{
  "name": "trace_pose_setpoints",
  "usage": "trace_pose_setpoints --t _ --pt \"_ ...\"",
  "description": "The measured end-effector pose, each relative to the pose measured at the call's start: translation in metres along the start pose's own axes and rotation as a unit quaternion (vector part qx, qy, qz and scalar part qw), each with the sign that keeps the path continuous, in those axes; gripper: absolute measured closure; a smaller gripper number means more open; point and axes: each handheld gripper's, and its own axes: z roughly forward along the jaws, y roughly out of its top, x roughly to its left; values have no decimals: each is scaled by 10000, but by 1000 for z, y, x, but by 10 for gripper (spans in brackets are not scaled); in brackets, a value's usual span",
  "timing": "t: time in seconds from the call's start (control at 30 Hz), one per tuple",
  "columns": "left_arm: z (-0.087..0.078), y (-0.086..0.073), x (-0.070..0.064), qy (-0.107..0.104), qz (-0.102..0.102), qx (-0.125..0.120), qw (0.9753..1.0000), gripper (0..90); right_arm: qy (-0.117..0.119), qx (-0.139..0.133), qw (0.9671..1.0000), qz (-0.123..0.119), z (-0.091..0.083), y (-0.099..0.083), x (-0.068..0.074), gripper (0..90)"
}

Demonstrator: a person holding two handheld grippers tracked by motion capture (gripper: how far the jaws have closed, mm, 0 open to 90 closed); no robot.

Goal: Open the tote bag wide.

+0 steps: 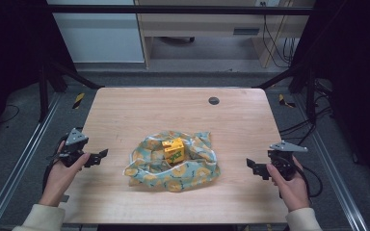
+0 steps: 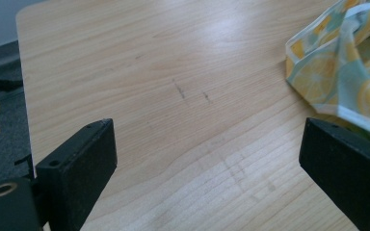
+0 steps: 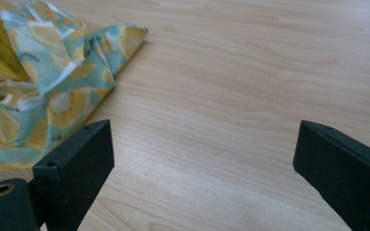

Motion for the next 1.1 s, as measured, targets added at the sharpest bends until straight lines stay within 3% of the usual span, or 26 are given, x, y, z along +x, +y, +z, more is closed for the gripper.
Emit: trace_pose_setpoints --t 0.23,0.33,0.6,0.97,1.1 --pt "11 -11 6 71 -21 226 9997 57 5 235 9995 210 16 -13 -5 82" --pt "16 -15 6 97 -41 300 9995 57 8 309 9993 192 27 -16 -5 83" --pt "25 -23 12 175 -23 503 9986 58 -79 280 9993 229 51 -12 -4 83" --pt "31 -29 14 333 44 693 9970 58 -741 142 9964 394 74 -11 -12 73" --pt "28 -32 9 314 113 759 9966 58 -802 126 9961 344 72 -16 -7 74"
